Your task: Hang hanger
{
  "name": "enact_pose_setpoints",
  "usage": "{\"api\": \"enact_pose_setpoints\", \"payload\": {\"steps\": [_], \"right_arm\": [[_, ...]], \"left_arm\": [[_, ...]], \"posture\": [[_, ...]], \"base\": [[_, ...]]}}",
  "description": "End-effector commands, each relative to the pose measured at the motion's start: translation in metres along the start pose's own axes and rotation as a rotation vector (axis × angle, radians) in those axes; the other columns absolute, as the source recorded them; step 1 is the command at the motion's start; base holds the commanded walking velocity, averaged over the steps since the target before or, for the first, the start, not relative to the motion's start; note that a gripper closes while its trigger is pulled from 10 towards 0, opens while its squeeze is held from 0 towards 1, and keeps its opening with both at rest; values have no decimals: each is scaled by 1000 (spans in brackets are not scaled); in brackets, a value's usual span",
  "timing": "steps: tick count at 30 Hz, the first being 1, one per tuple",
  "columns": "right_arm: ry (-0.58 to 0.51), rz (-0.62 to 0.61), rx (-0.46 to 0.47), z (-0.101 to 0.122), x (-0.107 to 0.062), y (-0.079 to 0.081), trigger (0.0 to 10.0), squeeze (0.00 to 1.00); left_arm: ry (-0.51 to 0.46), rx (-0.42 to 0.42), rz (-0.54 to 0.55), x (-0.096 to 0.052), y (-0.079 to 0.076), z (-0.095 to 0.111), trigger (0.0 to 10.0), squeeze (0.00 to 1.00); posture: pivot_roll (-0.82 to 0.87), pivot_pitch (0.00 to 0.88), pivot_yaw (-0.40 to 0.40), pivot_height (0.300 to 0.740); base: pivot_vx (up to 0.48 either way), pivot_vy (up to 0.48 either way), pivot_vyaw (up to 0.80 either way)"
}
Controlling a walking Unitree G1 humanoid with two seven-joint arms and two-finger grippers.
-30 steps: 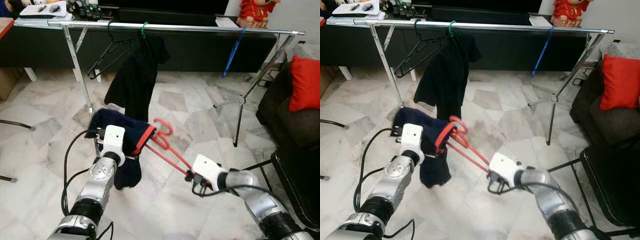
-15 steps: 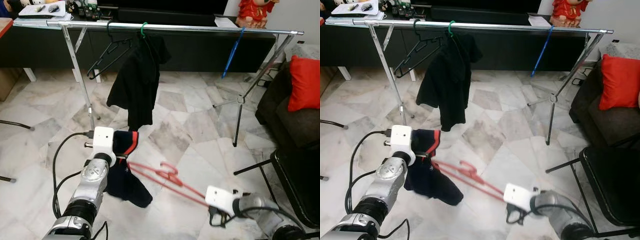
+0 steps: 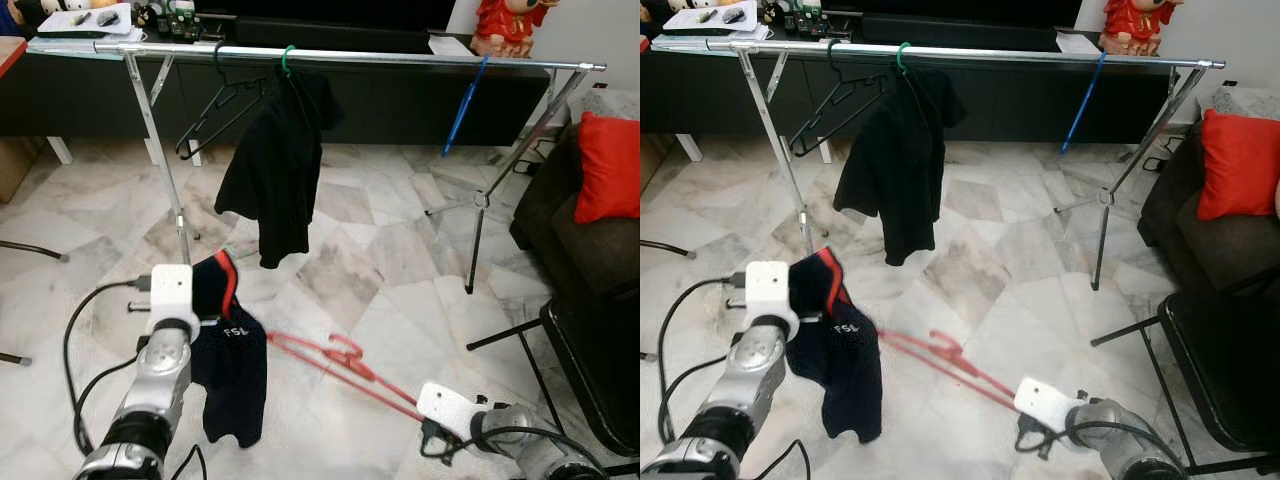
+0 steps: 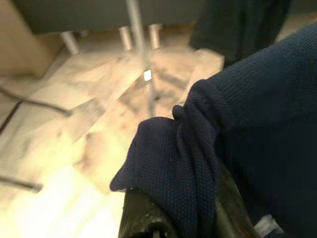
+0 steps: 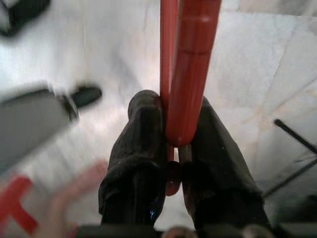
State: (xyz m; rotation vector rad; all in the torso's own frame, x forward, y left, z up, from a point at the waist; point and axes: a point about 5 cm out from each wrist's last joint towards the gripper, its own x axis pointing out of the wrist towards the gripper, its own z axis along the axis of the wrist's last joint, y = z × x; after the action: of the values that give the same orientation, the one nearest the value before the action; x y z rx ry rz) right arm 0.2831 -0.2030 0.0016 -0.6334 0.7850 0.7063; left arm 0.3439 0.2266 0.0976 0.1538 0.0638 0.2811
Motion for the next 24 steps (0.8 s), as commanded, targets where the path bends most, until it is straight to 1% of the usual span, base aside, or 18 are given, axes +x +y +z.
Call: {"api": "enact_pose_setpoints", "payload": {"steps": [1, 2, 3, 6, 7, 8, 9, 10, 11, 12, 14, 16, 17, 19, 20, 21, 23, 24], "right_arm": [[-31, -37, 153, -9, 1, 3, 0, 0], [-58, -55, 219, -8, 2, 5, 0, 0], [-73, -65, 259, -8, 3, 6, 0, 0], [-103, -60, 349, -9, 6, 13, 0, 0], [-89, -24, 329, -12, 8, 21, 0, 0], [-29, -7, 242, -20, 9, 28, 0, 0], [-29, -7, 242, -20, 9, 28, 0, 0], [43, -10, 140, -30, 8, 31, 0, 0], [79, -14, 86, -34, 8, 31, 0, 0], [159, -29, -19, -44, 6, 32, 0, 0], [189, -35, -64, -48, 6, 32, 0, 0], [155, 10, -30, -43, 7, 35, 0, 0], [129, 51, -19, -38, 9, 37, 0, 0], [131, 82, -41, -37, 9, 38, 0, 0], [142, 103, -79, -37, 9, 39, 0, 0], [142, 103, -79, -37, 9, 39, 0, 0], [178, 70, -143, -37, 7, 30, 0, 0], [178, 70, -143, -37, 7, 30, 0, 0]], "left_arm": [[-41, -10, 44, -2, 10, 3, 0, 0], [-66, -33, 45, -5, 12, 4, 0, 0], [-82, -48, 45, -6, 12, 5, 0, 0], [-88, -22, 45, -9, 15, 3, 0, 0], [-85, -28, 64, -10, 19, 2, 0, 0], [-106, -118, 34, -9, 17, 7, 0, 0], [-106, -118, 34, -9, 17, 7, 0, 0], [-135, -166, -62, -9, 8, 15, 0, 0], [-149, -173, -121, -9, 2, 19, 0, 0], [-175, -200, -228, -10, -10, 27, 0, 0], [-191, -254, -324, -12, -20, 35, 0, 0], [-179, -216, -469, -16, -32, 38, 0, 0], [-188, -142, -589, -21, -41, 40, 0, 0], [-191, -102, -638, -24, -45, 41, 0, 0], [-192, -98, -673, -27, -48, 43, 0, 0], [-192, -98, -673, -27, -48, 43, 0, 0], [-171, -69, -832, -38, -55, 43, 0, 0], [-171, -69, -832, -38, -55, 43, 0, 0]], "posture": [[-35, 206, -85, 740], [-34, 207, -77, 740], [-34, 207, -77, 740], [-33, 208, -64, 740], [-34, 209, -59, 740], [-37, 209, -56, 740], [-37, 209, -56, 740], [-36, 210, -54, 740], [-36, 210, -54, 740], [-34, 207, -51, 740], [-35, 206, -50, 740], [-35, 206, -50, 740], [-29, 204, -48, 740], [-27, 201, -50, 740], [-24, 198, -52, 740], [-24, 198, -52, 740], [-18, 193, -53, 740], [-18, 193, -53, 740]], "base": [[0, 0, 0], [0, 0, 0], [0, 0, 0], [0, 0, 0], [0, 0, 0], [0, 0, 0], [0, 0, 0], [0, 0, 0], [0, 0, 0], [0, 0, 0], [0, 0, 0], [0, 0, 0], [0, 0, 0], [0, 0, 0], [0, 0, 0], [0, 0, 0], [0, 0, 0], [0, 0, 0]]}}
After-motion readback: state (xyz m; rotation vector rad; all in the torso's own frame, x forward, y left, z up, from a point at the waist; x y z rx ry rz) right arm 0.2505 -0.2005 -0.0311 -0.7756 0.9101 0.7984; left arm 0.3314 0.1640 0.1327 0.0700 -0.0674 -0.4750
